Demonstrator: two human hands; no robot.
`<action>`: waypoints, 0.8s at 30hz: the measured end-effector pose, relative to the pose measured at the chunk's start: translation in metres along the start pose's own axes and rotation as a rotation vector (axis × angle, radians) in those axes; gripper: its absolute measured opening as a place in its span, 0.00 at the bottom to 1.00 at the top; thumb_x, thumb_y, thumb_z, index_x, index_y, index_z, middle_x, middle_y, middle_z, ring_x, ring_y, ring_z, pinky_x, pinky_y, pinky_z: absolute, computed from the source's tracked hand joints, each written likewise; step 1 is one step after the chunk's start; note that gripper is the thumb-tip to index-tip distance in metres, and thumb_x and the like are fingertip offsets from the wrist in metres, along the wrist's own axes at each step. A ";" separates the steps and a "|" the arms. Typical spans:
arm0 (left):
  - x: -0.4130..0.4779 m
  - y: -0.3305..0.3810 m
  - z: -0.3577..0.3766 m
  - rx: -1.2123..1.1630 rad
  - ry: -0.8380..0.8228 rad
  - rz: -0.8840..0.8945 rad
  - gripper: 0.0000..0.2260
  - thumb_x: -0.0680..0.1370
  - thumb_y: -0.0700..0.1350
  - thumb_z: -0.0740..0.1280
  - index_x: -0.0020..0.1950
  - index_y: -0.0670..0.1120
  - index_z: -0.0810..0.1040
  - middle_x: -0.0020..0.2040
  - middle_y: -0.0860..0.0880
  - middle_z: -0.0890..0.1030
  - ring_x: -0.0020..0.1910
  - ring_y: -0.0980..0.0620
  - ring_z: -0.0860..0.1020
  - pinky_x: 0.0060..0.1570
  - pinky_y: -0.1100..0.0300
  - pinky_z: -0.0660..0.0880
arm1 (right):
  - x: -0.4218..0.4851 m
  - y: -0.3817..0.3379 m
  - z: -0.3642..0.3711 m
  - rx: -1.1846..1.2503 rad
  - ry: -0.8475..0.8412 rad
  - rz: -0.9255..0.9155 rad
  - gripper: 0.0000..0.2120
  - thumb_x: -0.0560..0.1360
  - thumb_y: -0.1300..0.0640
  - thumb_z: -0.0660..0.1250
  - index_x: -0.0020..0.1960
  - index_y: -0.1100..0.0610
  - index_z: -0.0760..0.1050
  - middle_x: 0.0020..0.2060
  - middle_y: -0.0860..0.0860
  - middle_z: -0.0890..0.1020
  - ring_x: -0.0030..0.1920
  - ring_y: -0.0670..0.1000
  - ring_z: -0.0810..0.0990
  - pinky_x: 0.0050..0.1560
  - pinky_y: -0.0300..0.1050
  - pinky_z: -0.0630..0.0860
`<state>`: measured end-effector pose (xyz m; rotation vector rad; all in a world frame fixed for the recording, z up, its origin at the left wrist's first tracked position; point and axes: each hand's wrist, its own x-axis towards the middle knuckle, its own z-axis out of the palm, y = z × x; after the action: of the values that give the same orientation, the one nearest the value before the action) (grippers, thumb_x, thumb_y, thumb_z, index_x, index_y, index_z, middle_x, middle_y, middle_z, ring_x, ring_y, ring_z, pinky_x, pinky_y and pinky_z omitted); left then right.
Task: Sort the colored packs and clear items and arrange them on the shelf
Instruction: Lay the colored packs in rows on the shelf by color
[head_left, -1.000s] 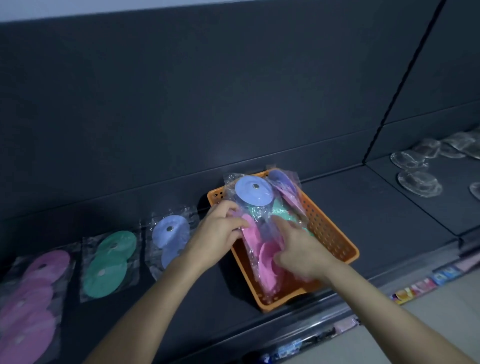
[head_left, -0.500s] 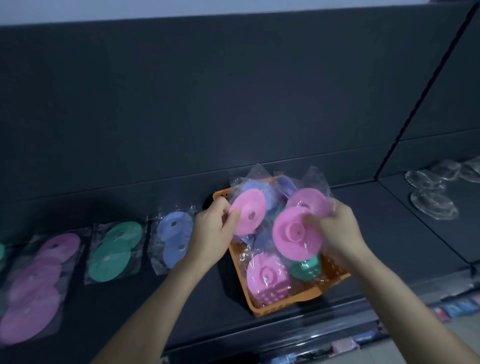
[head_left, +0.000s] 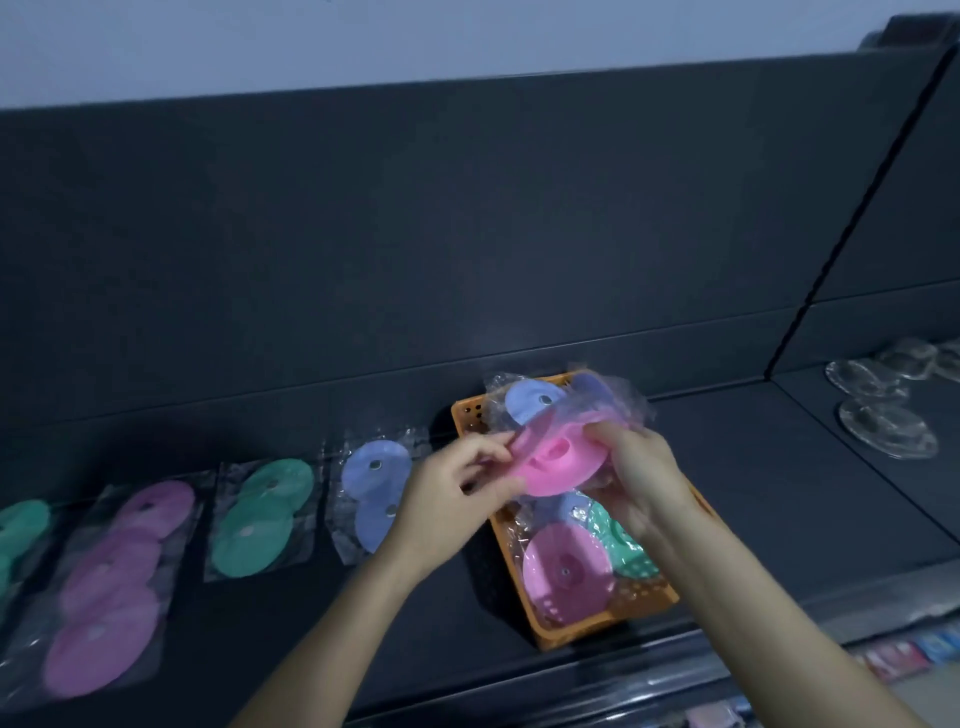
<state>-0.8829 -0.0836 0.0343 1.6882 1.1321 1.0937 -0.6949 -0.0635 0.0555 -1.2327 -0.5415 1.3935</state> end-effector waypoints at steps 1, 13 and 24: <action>-0.002 -0.002 -0.004 0.044 -0.046 -0.013 0.13 0.68 0.48 0.75 0.48 0.61 0.78 0.59 0.69 0.76 0.59 0.66 0.75 0.56 0.70 0.72 | -0.001 0.001 0.003 0.051 -0.010 0.038 0.05 0.74 0.72 0.60 0.47 0.66 0.73 0.22 0.53 0.78 0.18 0.45 0.72 0.18 0.36 0.68; -0.007 -0.019 -0.039 0.082 0.292 -0.056 0.09 0.74 0.44 0.70 0.50 0.59 0.81 0.44 0.58 0.84 0.45 0.57 0.82 0.47 0.59 0.77 | -0.013 0.020 0.039 -0.022 -0.120 0.195 0.11 0.80 0.56 0.60 0.53 0.63 0.76 0.38 0.60 0.85 0.38 0.59 0.84 0.40 0.62 0.81; -0.011 -0.027 -0.073 -0.619 0.318 -0.419 0.10 0.79 0.40 0.64 0.59 0.43 0.77 0.50 0.39 0.83 0.45 0.44 0.81 0.46 0.47 0.80 | -0.030 0.064 0.075 -1.005 -0.364 -1.075 0.19 0.79 0.59 0.61 0.70 0.53 0.70 0.67 0.48 0.74 0.69 0.48 0.70 0.67 0.46 0.69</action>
<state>-0.9611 -0.0758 0.0283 0.7776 1.1171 1.2883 -0.7945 -0.0832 0.0365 -1.0730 -1.9689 0.3404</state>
